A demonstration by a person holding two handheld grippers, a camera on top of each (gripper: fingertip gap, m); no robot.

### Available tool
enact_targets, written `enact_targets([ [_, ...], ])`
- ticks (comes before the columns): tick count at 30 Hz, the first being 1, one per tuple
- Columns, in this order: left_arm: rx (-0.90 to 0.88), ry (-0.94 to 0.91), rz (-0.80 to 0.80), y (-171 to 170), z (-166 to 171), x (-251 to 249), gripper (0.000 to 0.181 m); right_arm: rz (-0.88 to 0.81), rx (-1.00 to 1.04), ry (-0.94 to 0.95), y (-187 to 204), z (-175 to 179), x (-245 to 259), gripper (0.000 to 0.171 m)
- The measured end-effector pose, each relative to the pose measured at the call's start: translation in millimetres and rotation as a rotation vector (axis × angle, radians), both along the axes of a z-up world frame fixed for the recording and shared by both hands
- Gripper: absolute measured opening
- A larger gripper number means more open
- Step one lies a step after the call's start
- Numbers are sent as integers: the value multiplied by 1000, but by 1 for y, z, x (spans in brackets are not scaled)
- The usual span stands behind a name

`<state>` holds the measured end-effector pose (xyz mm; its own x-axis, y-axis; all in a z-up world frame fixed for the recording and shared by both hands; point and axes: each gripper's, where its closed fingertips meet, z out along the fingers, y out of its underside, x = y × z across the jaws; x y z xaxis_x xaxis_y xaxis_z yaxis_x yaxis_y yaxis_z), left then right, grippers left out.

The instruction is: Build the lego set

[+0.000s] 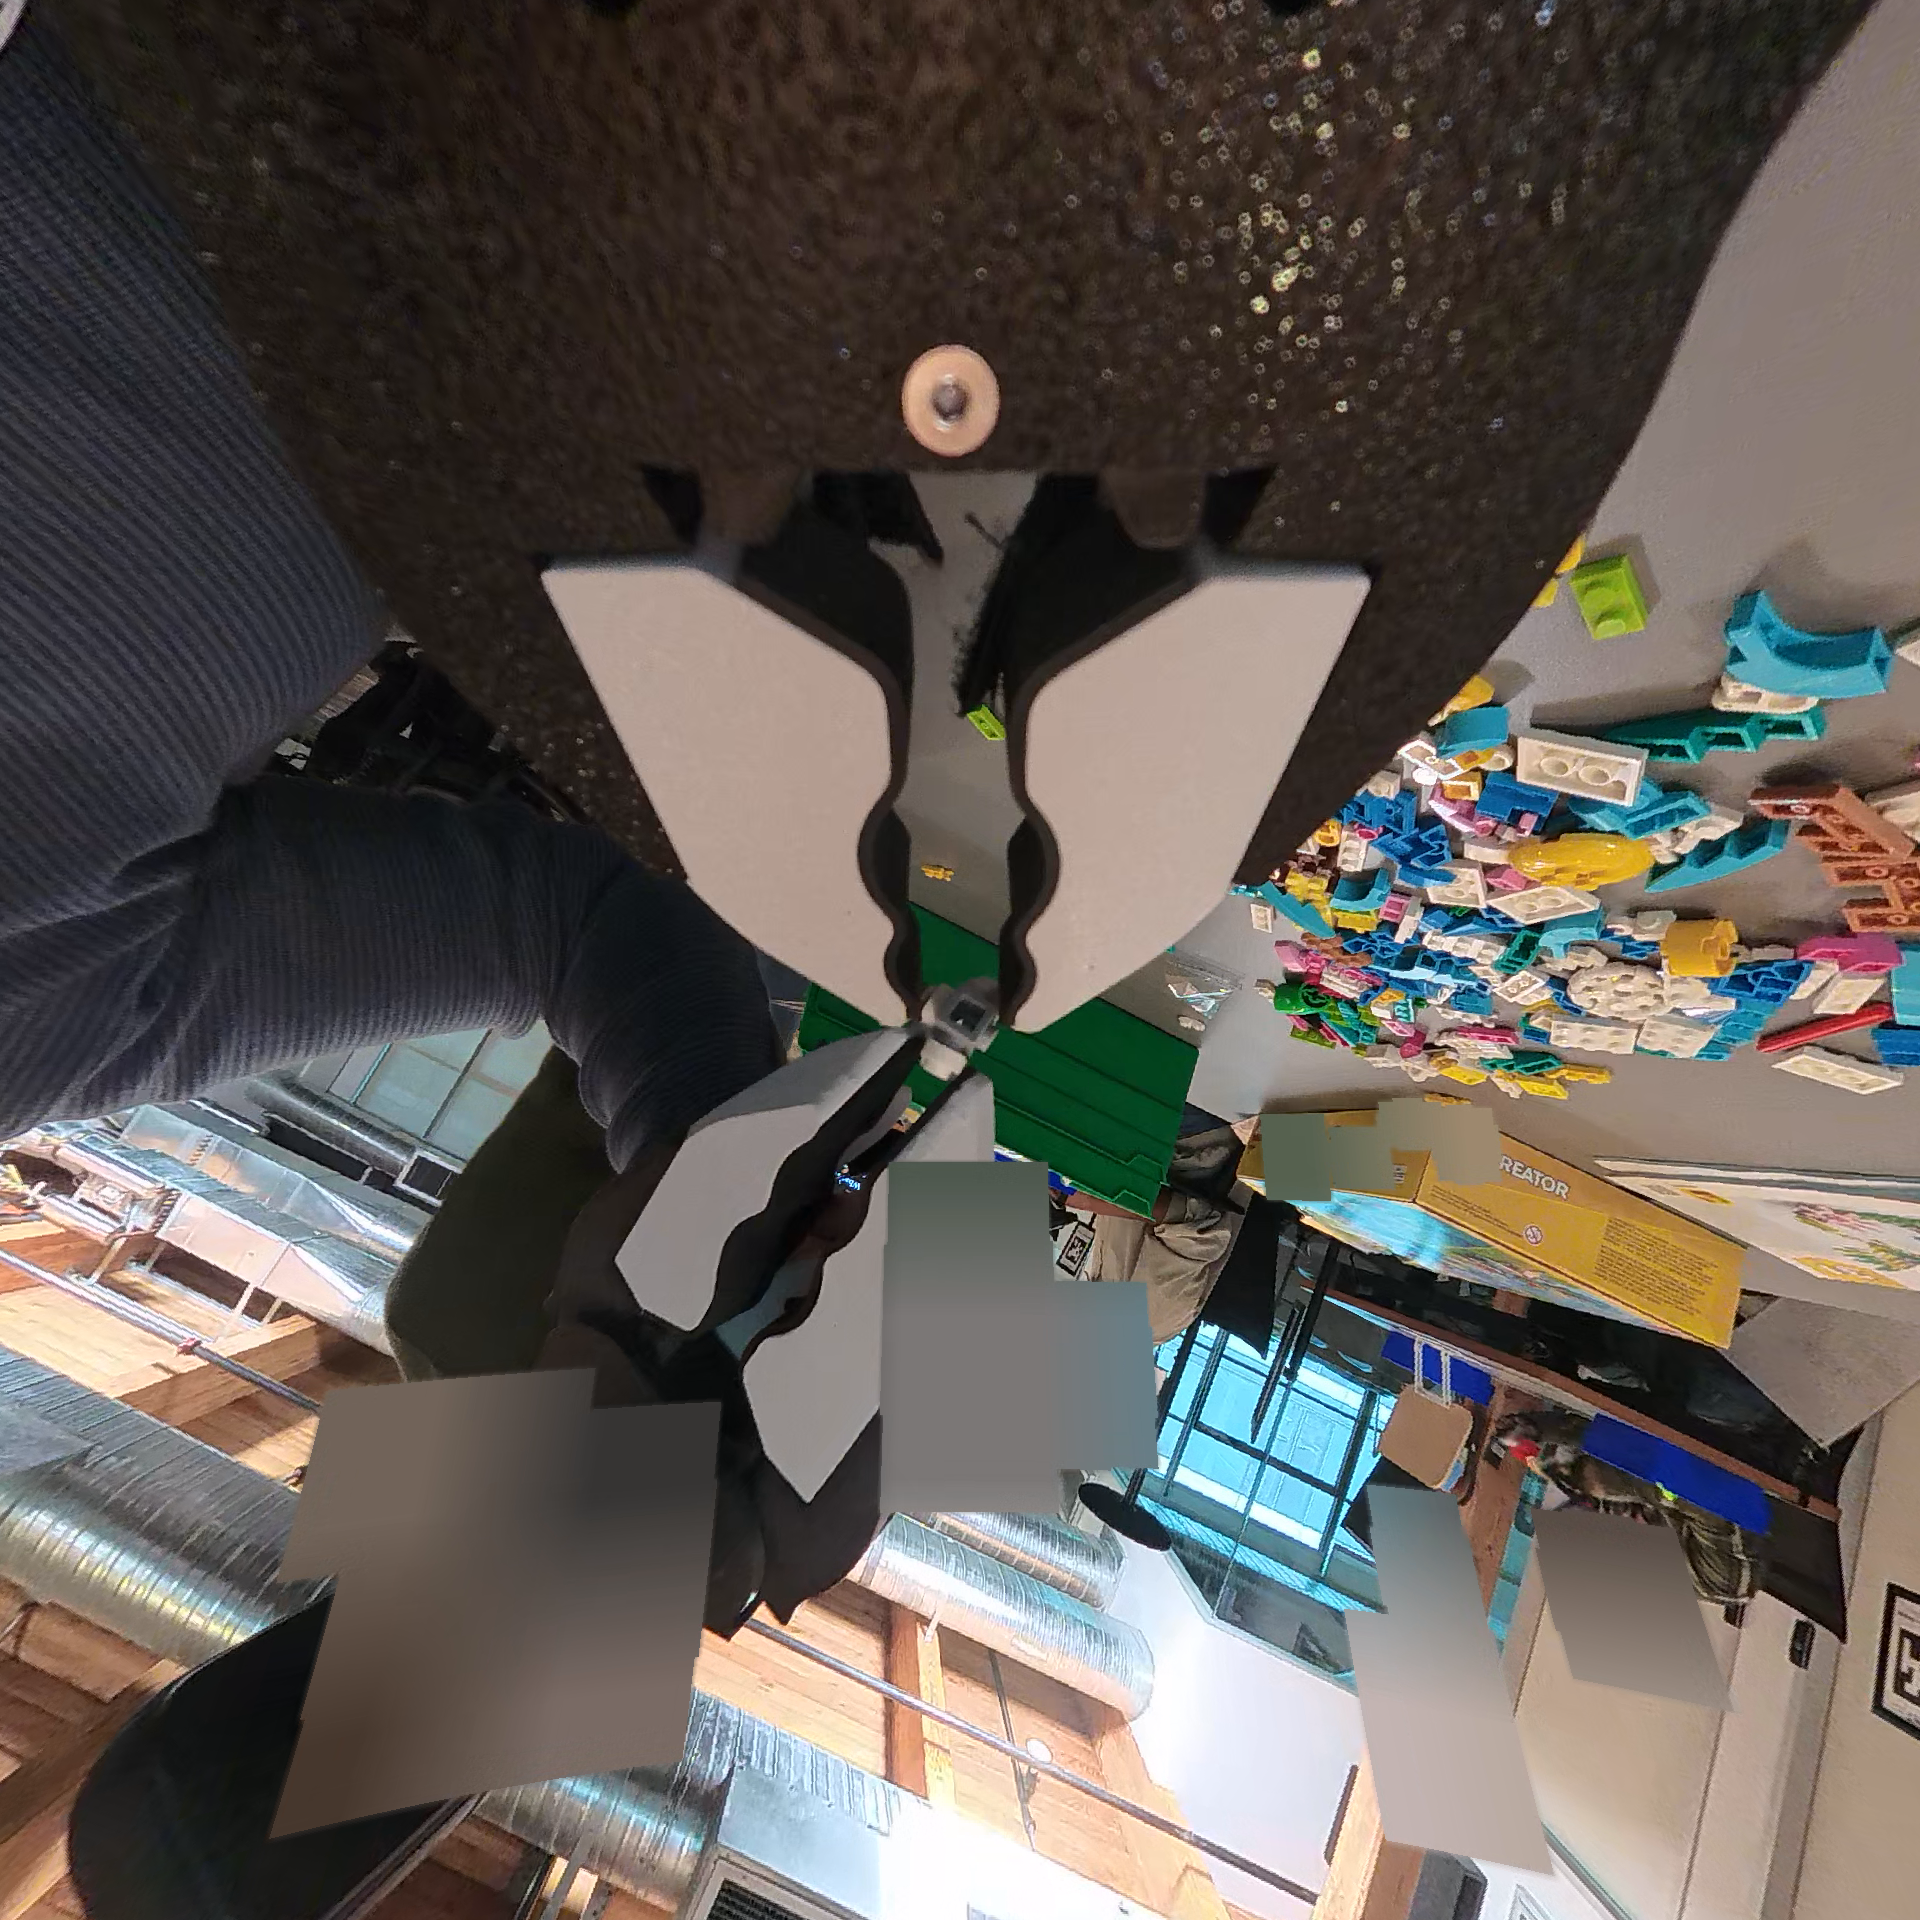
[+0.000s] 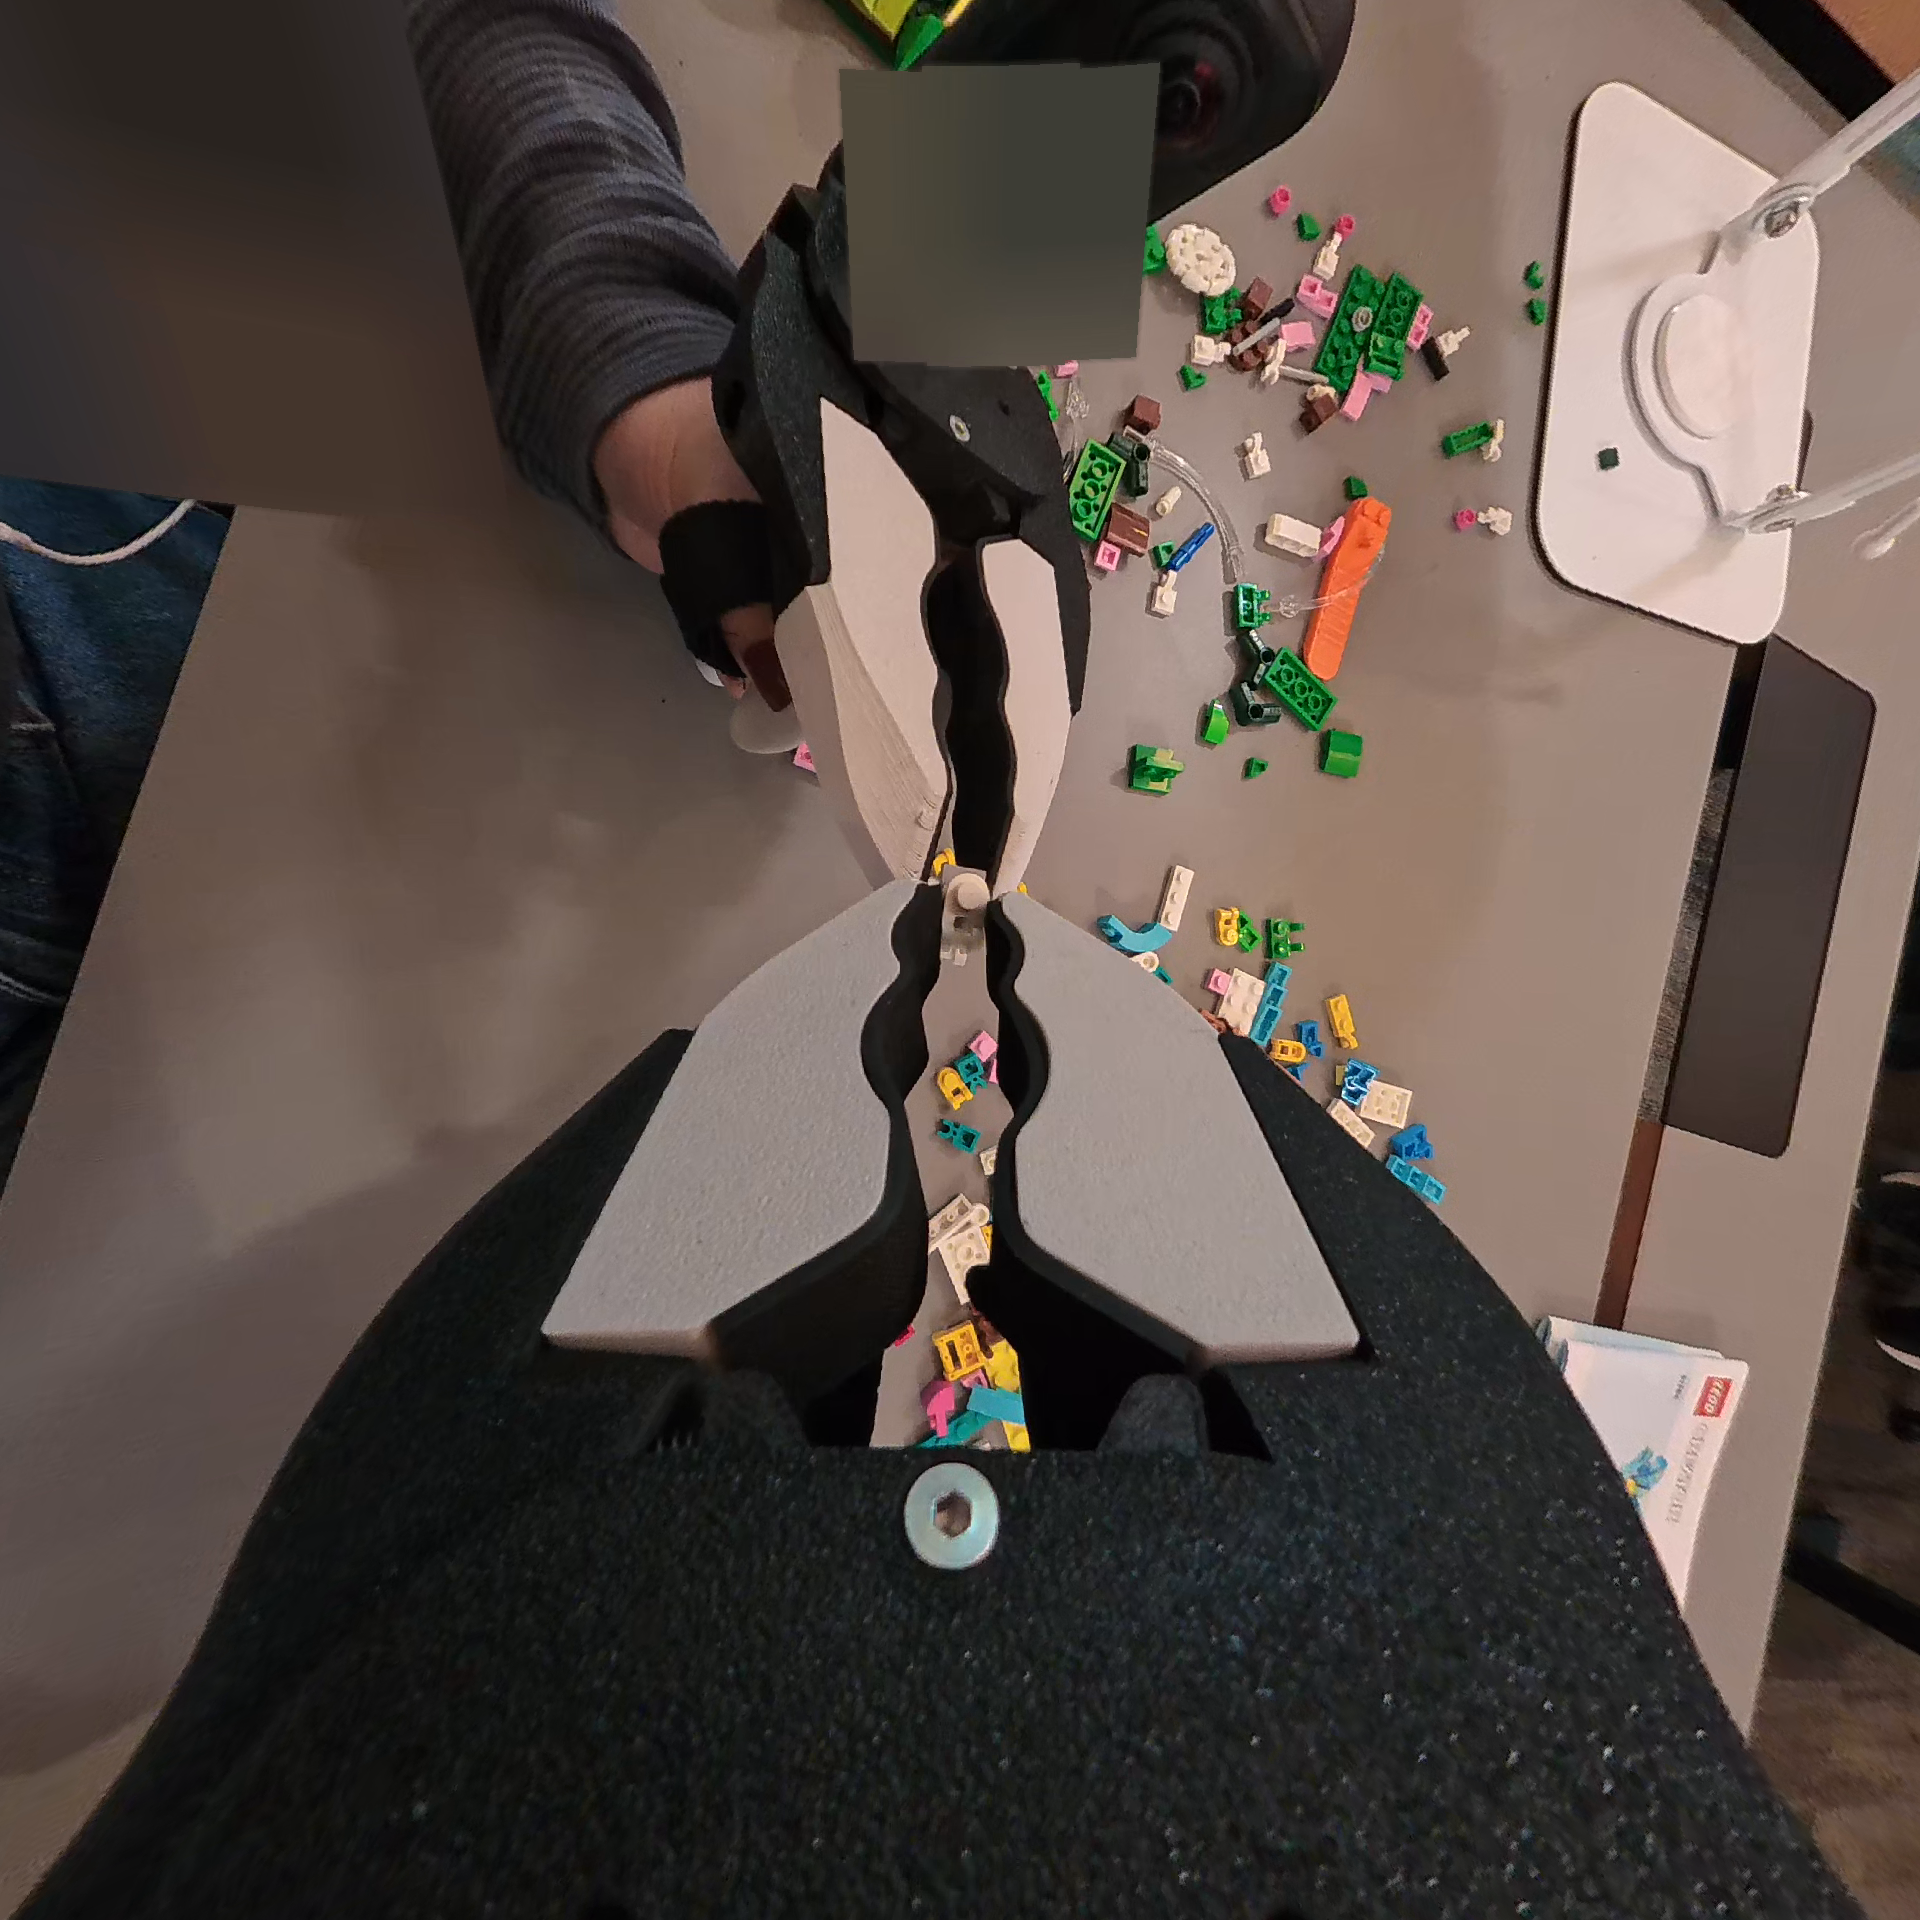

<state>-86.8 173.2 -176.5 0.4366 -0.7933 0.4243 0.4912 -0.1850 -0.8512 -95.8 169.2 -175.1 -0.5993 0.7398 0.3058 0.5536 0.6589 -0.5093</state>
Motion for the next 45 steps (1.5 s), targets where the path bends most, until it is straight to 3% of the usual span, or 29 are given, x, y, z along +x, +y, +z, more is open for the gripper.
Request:
enact_targets([
  [15,2,-4,9,0,1,-1,14,-13,12,17,3,2,1,9],
  [21,-1,-2,105,7,2,-16,14,-112,-6,192,20,15,7,11],
  [28,12,42,151,11,1,-22,13,-284,-123,229,47,-36,47,11],
  [31,26,72,133,10,1,-18,14,-328,-242,335,50,-48,51,12],
  [34,27,78,93,8,-1,-13,13,-285,-356,588,40,-33,42,21],
  [36,15,60,58,7,-1,-11,13,-196,-275,705,24,-22,39,23],
  [40,-49,-13,-48,6,-1,-8,13,-153,185,928,16,2,30,23],
  [45,-168,-97,-245,1,-7,4,13,-75,366,957,-2,-5,25,23],
])
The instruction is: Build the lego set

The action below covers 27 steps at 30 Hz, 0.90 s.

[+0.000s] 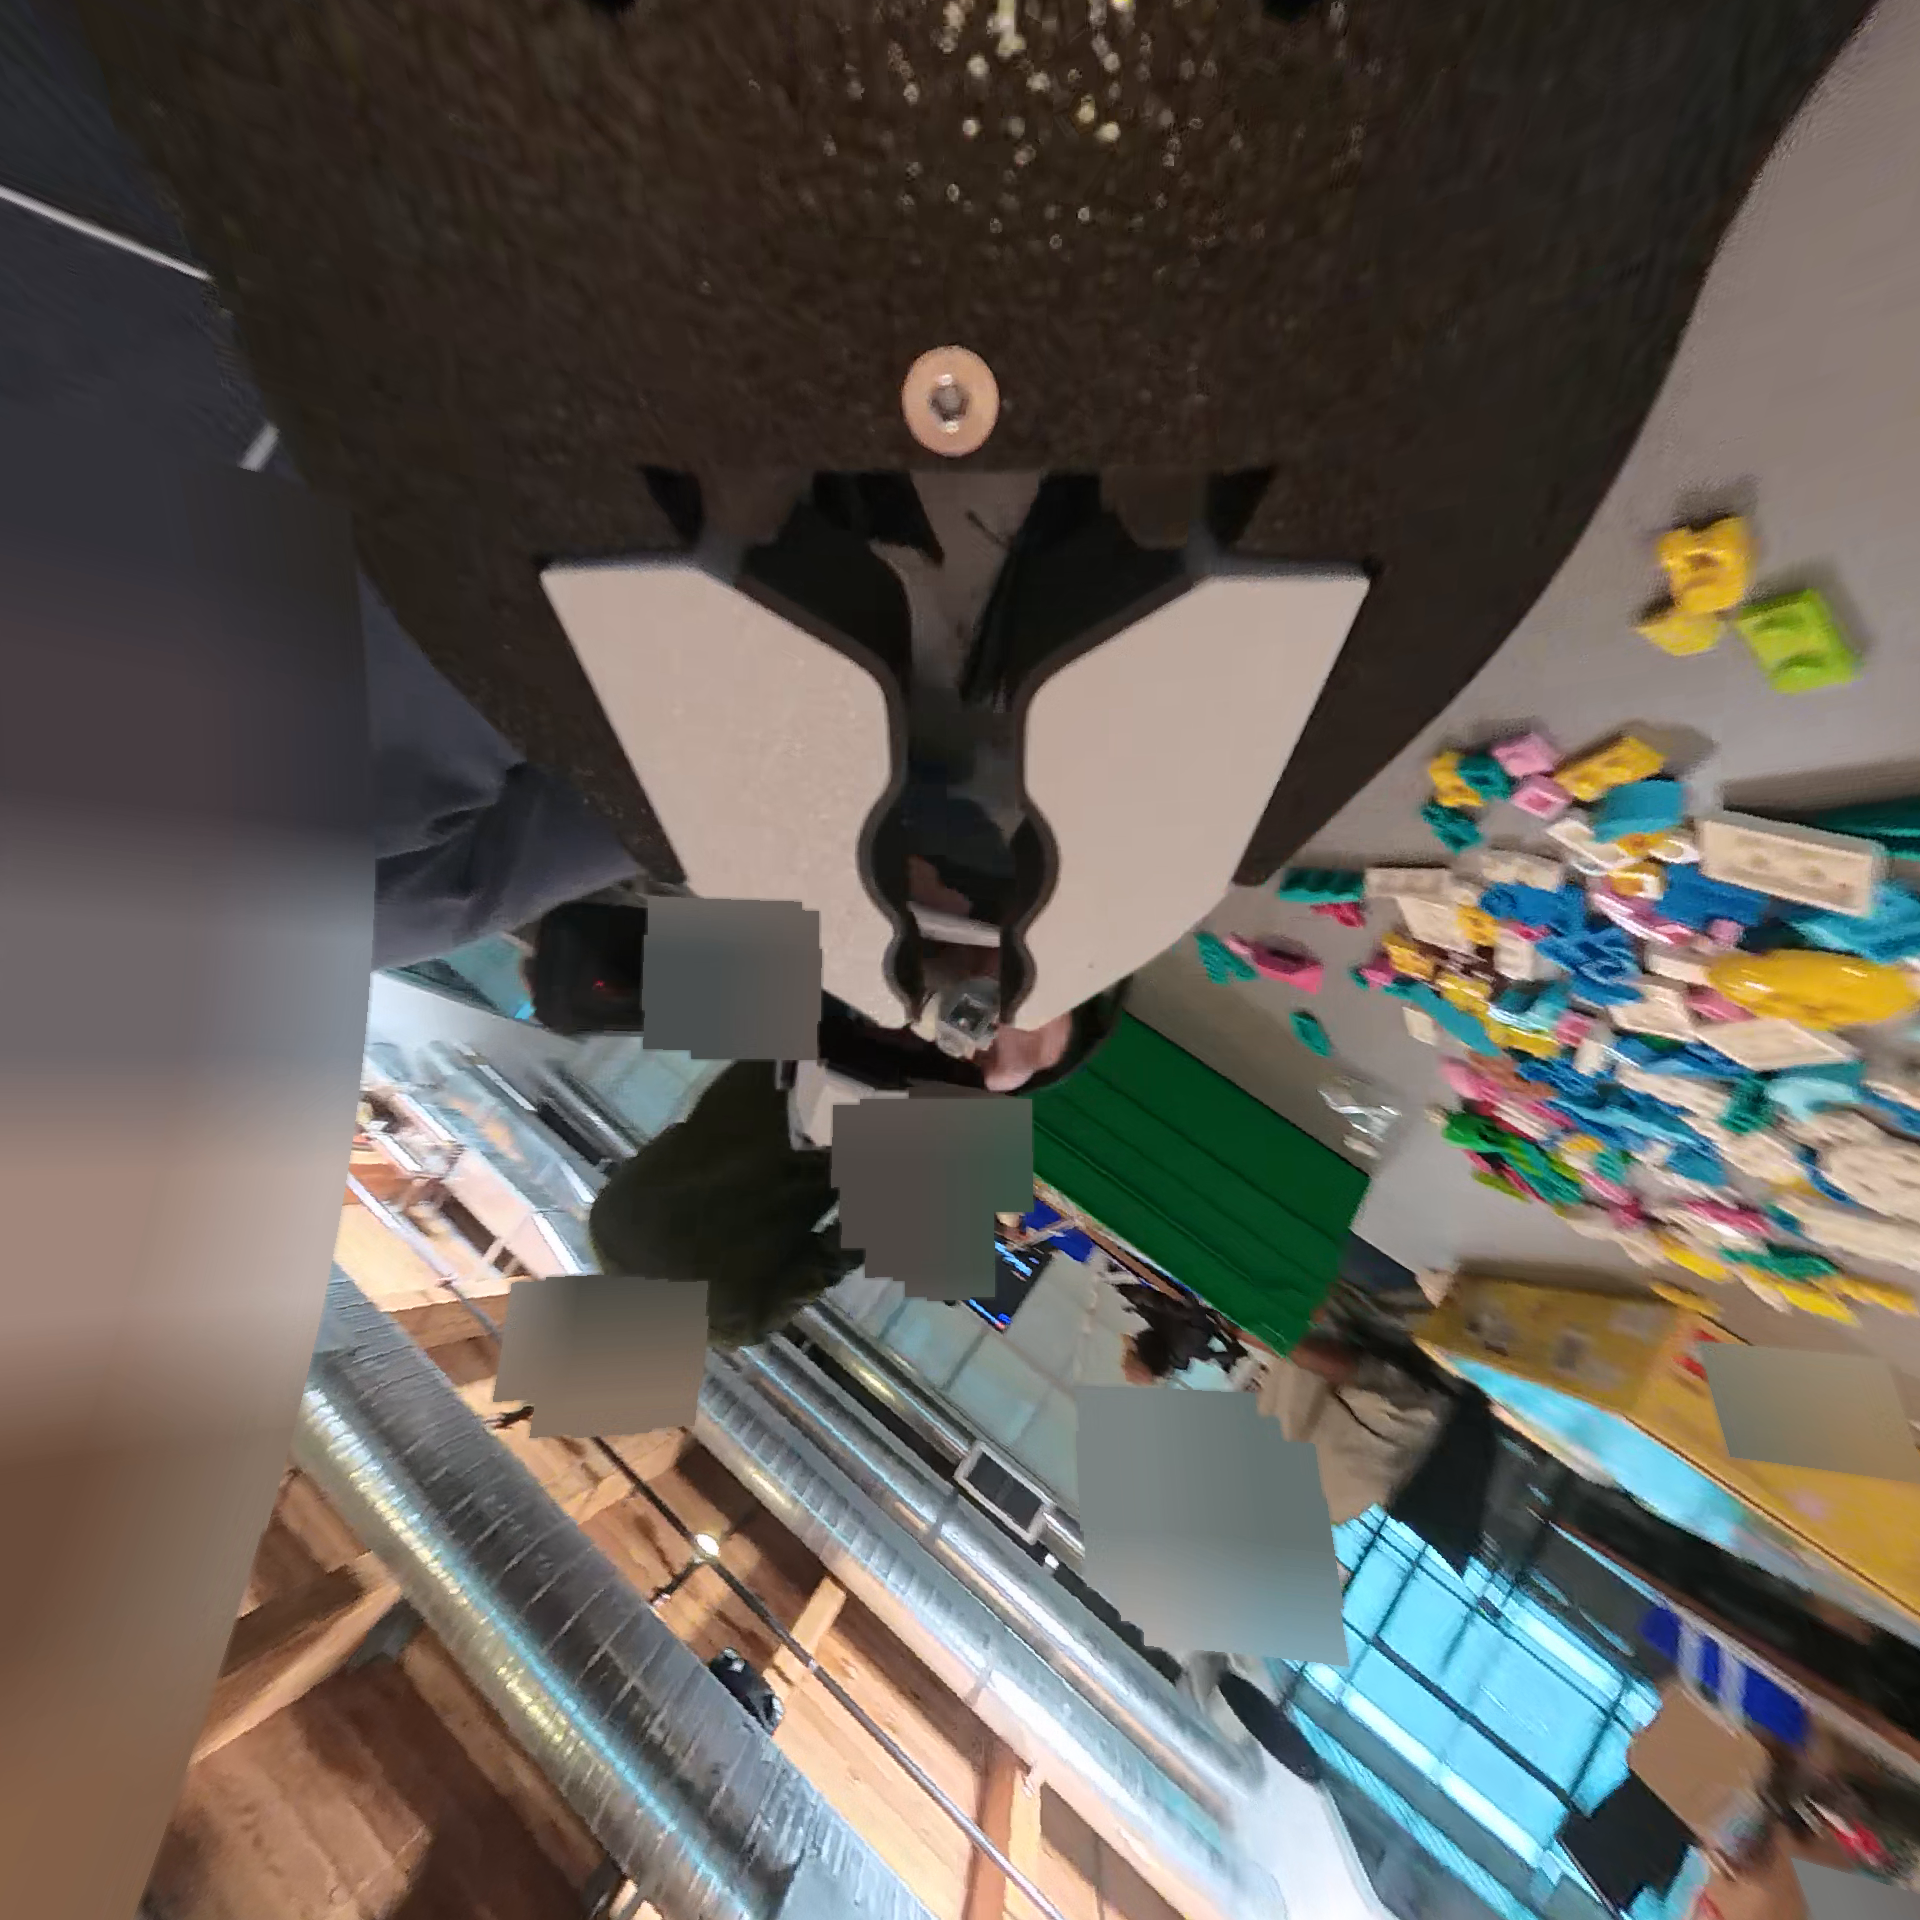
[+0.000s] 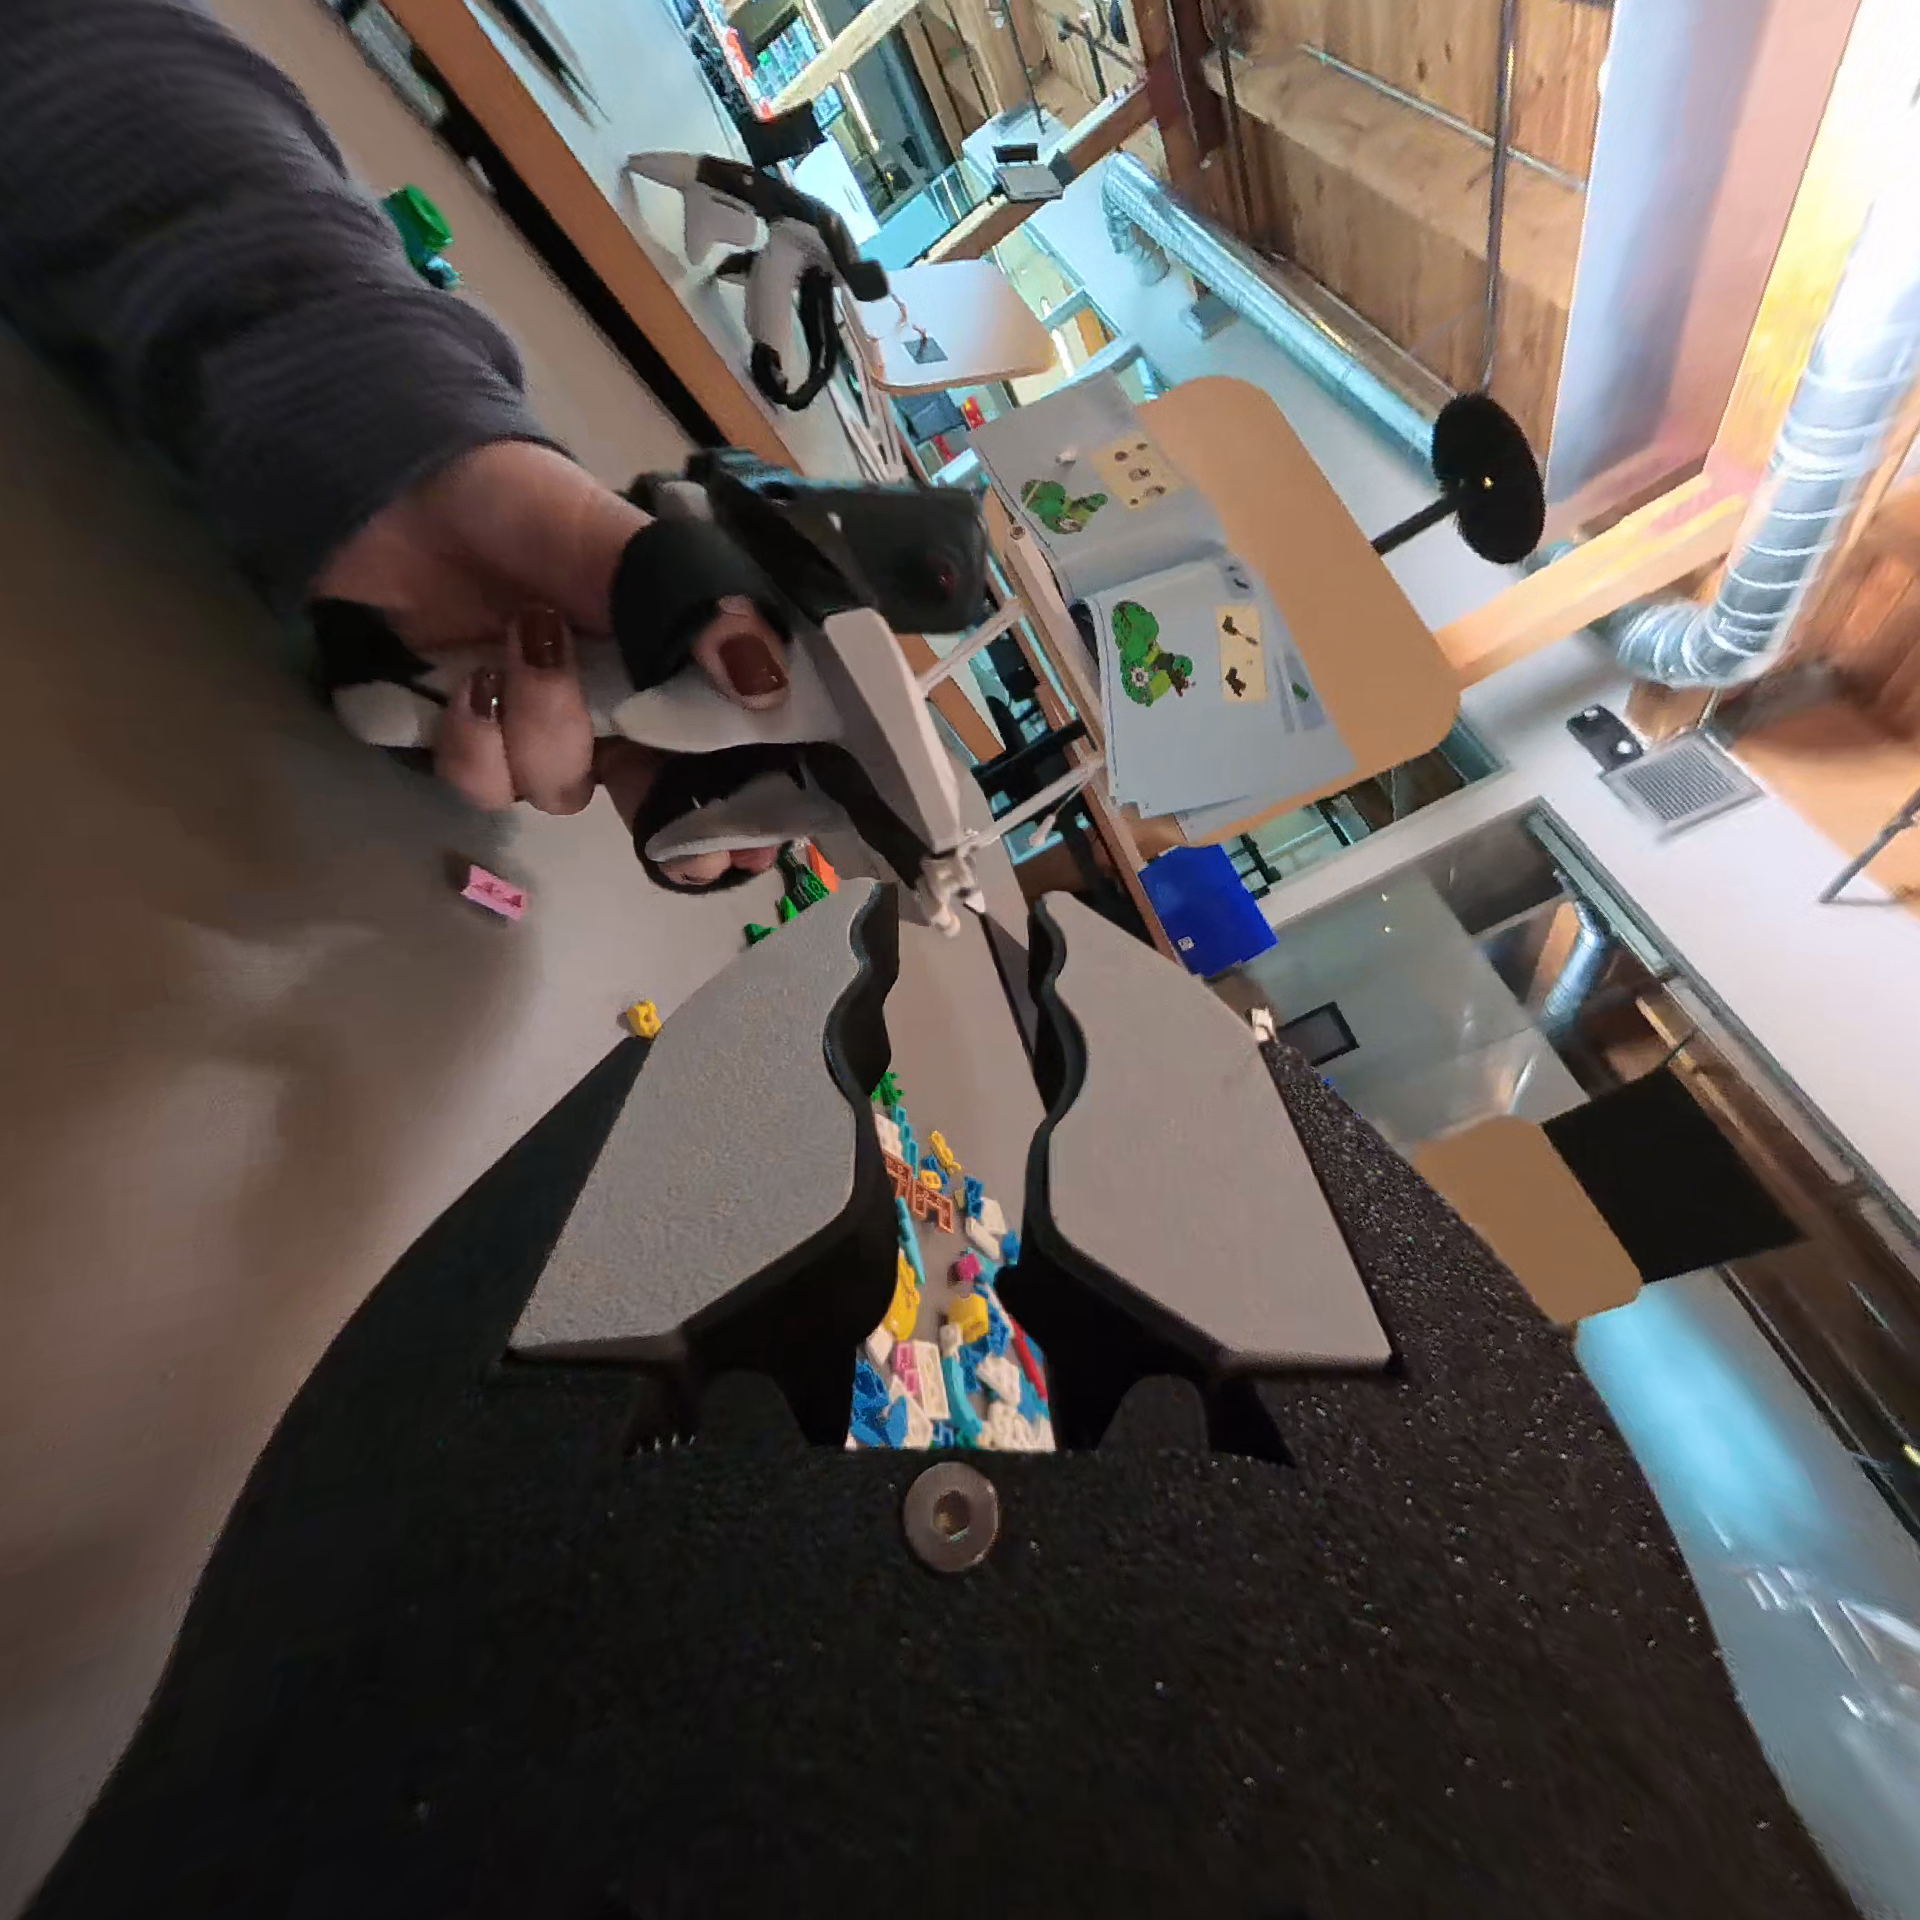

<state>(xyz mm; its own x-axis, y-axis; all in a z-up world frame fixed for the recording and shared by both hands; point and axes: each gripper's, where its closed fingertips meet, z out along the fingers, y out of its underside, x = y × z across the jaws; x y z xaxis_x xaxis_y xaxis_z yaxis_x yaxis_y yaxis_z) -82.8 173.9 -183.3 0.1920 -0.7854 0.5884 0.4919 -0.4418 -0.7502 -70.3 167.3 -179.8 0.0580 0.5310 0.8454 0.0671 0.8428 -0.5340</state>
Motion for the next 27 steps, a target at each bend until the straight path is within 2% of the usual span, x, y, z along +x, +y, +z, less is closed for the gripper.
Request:
enact_targets([
  [4,-42,-29,-134,-8,-1,9,14,13,15,8,-4,-3,0,23],
  [9,38,15,-115,-12,1,10,13,63,-254,-21,-3,-4,0,19],
  [15,138,96,-125,-20,0,19,14,216,-388,12,-14,5,7,18],
  [23,125,144,-209,-28,-7,28,14,247,-386,-144,-24,-13,7,19],
  [27,96,135,-250,-29,-8,29,14,246,-362,-142,-24,-13,8,18],
])
